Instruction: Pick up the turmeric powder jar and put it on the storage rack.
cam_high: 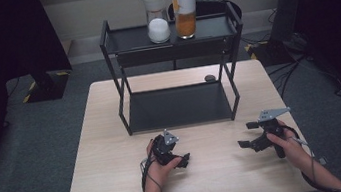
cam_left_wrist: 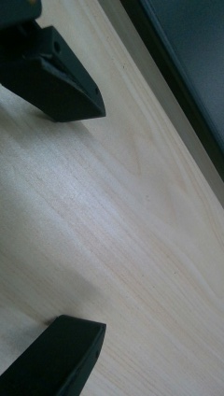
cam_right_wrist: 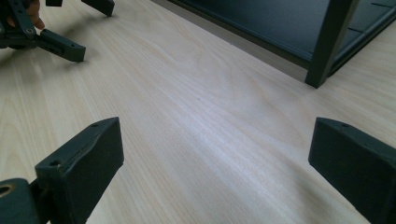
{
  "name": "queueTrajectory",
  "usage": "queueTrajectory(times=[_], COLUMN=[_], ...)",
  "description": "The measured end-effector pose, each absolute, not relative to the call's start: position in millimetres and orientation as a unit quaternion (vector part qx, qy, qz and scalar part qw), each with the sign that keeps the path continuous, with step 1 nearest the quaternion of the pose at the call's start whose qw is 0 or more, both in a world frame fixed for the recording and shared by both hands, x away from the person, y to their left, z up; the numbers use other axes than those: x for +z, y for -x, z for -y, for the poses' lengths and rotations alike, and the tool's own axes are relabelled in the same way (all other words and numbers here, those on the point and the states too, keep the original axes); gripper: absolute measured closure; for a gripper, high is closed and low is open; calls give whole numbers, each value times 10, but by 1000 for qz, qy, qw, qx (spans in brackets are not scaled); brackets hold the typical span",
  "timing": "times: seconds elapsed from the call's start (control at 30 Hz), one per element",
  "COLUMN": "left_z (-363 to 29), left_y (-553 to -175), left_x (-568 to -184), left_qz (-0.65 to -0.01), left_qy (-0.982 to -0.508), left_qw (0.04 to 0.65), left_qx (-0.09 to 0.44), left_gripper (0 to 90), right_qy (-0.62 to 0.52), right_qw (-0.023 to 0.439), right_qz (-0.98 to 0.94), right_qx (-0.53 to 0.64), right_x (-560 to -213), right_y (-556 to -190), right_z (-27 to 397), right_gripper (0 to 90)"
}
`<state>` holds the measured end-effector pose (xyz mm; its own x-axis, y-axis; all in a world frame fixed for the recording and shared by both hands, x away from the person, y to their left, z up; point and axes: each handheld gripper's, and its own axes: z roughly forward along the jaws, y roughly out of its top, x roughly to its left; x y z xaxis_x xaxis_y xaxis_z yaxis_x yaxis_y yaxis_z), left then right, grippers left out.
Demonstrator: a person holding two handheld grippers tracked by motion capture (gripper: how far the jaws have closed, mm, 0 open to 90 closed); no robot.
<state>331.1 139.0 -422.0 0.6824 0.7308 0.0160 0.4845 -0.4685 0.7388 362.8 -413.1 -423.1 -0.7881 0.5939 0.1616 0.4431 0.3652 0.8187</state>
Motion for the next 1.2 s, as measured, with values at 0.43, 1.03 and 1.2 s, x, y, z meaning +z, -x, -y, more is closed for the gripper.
queueTrajectory(times=[0.43,1.03,1.2], left_z=[-1390,-1390,-1391], left_y=[-3311,-3311,-3312], left_x=[-4220,-4220,-4219], left_qz=[-362,-362,-361], left_qy=[-840,-840,-840], left_qw=[368,368,367], left_qx=[168,168,167], left_gripper=[0,0,0], right_qy=[-317,-304,-292], right_qw=[90,121,134], right_qz=[-826,-846,-861], right_qx=[458,421,393], right_x=[-4241,-4193,-4153], right_y=[-3557,-3427,-3350], right_z=[4232,4344,4353], right_gripper=[23,23,22])
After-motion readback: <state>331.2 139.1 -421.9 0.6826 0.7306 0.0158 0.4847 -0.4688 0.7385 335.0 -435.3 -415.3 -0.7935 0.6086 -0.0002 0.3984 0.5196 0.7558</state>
